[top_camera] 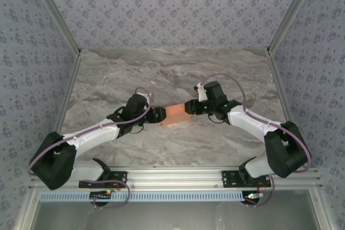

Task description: Fold the paper box

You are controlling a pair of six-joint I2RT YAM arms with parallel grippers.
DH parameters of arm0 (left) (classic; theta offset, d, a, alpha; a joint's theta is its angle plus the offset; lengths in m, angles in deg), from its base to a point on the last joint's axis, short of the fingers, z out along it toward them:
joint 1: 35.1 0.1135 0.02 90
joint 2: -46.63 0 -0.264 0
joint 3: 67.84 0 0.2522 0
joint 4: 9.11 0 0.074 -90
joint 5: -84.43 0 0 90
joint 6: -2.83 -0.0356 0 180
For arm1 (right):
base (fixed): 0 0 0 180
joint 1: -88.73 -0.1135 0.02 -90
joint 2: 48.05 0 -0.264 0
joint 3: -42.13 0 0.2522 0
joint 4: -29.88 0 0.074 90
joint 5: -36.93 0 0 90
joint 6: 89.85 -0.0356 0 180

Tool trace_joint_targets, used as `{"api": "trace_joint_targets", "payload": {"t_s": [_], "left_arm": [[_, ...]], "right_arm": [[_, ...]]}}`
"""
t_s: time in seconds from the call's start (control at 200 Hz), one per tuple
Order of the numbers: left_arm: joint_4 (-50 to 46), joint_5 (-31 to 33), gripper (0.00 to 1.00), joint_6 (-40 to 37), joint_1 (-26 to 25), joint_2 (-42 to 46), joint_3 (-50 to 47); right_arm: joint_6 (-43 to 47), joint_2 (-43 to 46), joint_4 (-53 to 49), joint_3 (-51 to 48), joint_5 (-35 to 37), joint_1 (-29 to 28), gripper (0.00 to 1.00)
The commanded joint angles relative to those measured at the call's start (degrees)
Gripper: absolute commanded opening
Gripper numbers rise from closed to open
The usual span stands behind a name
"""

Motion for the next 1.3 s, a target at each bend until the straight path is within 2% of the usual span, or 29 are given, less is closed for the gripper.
{"api": "trace_joint_targets", "payload": {"t_s": [0.0,0.275,0.795,0.969,1.299], "left_arm": [[3.62,-3.77,0.58,1.93,-0.35,-1.38,0.96],[5.09,-3.86,0.52,2.19,-0.33,-2.44,3.57],[2.11,-4.09,0.49,-5.71,4.09,-12.4,17.64],[4.15,-4.94,0.48,-4.79,4.11,-15.02,16.33],[6.65,-4.22,0.49,-3.9,2.5,-12.92,9.09]], "right_arm": [[-0.74,0.02,-0.42,0.36,0.53,-0.69,0.46],[-1.81,0.03,3.05,1.56,0.91,-1.31,0.39],[1.56,-5.87,6.0,8.09,3.7,-0.01,0.33],[1.7,-7.43,6.93,6.22,3.93,-0.34,0.33],[2.82,-3.72,7.02,-0.18,7.29,-3.98,0.37]]}}
